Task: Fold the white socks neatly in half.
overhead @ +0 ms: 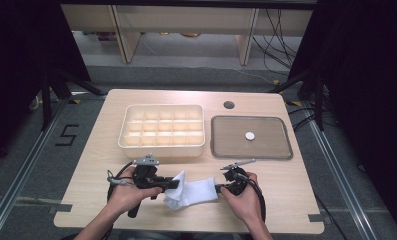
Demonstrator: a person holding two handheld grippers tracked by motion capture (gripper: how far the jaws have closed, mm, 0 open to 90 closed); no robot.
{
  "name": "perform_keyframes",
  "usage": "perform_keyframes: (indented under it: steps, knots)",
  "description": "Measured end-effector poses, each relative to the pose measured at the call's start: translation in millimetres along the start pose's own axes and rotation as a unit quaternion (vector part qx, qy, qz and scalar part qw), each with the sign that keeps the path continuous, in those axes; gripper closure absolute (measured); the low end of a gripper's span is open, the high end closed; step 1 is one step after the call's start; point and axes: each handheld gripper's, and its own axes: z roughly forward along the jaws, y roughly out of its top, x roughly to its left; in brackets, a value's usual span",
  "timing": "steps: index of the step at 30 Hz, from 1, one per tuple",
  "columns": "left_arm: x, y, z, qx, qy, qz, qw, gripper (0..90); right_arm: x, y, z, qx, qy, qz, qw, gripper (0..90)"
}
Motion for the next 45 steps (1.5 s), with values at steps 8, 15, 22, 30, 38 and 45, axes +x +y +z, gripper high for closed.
perform_keyframes:
  steps: [8, 15, 22, 30, 38, 45]
  knots:
    - [0.0, 2.4, 0.4, -0.001, 0.003, 0.002, 1.0, 80.9, 6.3, -1.8, 3.4, 0.011, 0.007, -0.006, 0.9999, 90.0]
    - [-0.6, 3.2, 0.0, 0.0, 0.01, 0.002, 0.9999, 81.0, 10.6, -1.1, 7.8, 0.021, 0.016, -0.014, 0.9996, 90.0]
    - [-0.7, 4.7, 2.8, 0.005, 0.003, 0.007, 1.0, 81.0, 10.8, -1.7, 8.4, 0.022, 0.009, -0.019, 0.9995, 90.0]
    - [-2.4, 2.6, 6.8, 0.012, 0.008, 0.008, 0.9999, 81.0, 13.1, -2.5, 8.5, 0.015, 0.016, -0.012, 0.9997, 90.0]
    - [-1.7, 2.4, 9.2, 0.013, 0.009, 0.012, 0.9998, 81.0, 15.0, -3.0, 11.0, 0.016, 0.023, -0.01, 0.9996, 90.0]
    - [-4.3, 0.9, 14.2, 0.015, 0.017, 0.024, 0.9995, 81.0, 18.8, -4.6, 12.8, 0.014, 0.014, -0.011, 0.9998, 90.0]
